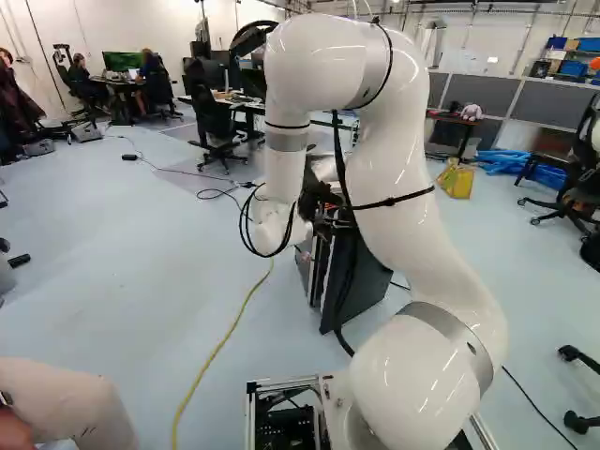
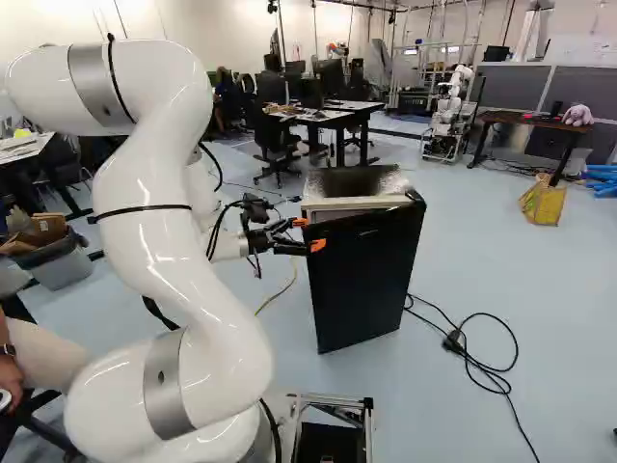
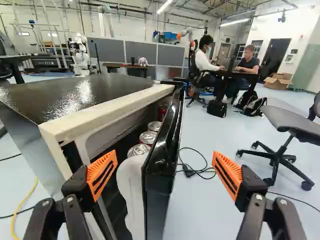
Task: Grab a drink from the fridge
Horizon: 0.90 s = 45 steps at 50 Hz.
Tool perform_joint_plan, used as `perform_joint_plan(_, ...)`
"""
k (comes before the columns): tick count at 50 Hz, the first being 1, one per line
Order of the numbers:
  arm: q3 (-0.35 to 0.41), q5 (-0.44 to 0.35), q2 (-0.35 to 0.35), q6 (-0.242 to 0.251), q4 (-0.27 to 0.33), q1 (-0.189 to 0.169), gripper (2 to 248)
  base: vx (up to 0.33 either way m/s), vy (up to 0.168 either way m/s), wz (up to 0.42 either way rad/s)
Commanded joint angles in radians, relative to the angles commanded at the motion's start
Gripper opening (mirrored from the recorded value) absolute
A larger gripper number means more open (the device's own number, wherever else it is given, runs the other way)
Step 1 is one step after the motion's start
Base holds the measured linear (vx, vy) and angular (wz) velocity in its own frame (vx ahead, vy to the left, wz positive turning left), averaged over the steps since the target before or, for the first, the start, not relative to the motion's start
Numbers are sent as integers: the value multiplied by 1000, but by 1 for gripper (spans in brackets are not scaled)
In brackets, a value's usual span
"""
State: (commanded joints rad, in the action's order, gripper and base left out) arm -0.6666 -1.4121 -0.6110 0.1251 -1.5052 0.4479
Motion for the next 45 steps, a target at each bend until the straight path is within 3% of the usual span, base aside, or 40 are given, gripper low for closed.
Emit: perform_joint_plan(45,121,-27,49,0,-97,-17,247,0,0,0)
